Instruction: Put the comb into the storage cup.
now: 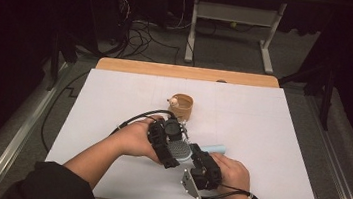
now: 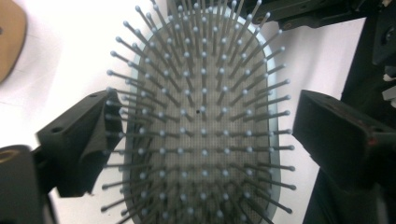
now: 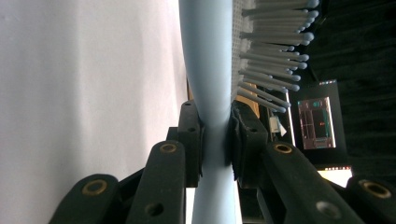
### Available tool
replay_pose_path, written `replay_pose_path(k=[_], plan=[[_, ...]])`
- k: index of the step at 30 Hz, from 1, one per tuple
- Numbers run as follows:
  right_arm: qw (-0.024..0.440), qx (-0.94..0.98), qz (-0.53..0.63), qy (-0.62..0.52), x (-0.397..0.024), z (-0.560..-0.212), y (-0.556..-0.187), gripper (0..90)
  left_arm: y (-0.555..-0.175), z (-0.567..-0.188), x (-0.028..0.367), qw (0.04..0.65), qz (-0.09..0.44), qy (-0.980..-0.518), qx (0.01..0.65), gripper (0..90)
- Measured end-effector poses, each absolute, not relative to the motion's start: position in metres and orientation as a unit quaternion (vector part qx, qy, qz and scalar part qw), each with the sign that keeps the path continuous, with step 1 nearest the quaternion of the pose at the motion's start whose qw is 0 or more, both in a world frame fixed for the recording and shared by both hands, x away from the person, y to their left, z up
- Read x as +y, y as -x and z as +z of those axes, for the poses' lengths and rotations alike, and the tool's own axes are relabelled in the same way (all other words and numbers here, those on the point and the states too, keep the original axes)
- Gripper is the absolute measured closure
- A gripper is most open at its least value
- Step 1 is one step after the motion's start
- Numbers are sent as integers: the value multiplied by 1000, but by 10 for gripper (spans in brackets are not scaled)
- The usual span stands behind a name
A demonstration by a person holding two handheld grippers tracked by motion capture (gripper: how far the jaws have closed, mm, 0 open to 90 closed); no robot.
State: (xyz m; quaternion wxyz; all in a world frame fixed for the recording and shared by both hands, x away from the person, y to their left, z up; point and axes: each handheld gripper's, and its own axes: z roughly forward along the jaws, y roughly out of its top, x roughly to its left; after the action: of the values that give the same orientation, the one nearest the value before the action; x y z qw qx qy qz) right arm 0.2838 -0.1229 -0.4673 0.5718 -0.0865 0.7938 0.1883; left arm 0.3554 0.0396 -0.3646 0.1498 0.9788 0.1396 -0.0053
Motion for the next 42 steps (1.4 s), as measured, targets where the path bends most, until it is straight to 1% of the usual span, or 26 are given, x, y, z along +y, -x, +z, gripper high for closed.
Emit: replay_pose_path(k=[4, 6, 32, 38, 42], plan=[[572, 793, 193, 81, -123, -467, -285, 775, -355, -364, 41, 143, 6, -980, 137, 18], [572, 793, 194, 80, -124, -467, -285, 775, -356, -364, 42, 145, 7, -980, 136, 6], [578, 794, 173, 68, -139, -466, -289, 775, -361, -351, 66, 149, 18, -975, 165, 5], [579, 796, 160, 65, -148, -466, -290, 775, -362, -356, 75, 142, 10, -974, 174, 5], [581, 797, 155, 59, -156, -466, -289, 774, -365, -363, 85, 137, -1, -971, 195, 5]])
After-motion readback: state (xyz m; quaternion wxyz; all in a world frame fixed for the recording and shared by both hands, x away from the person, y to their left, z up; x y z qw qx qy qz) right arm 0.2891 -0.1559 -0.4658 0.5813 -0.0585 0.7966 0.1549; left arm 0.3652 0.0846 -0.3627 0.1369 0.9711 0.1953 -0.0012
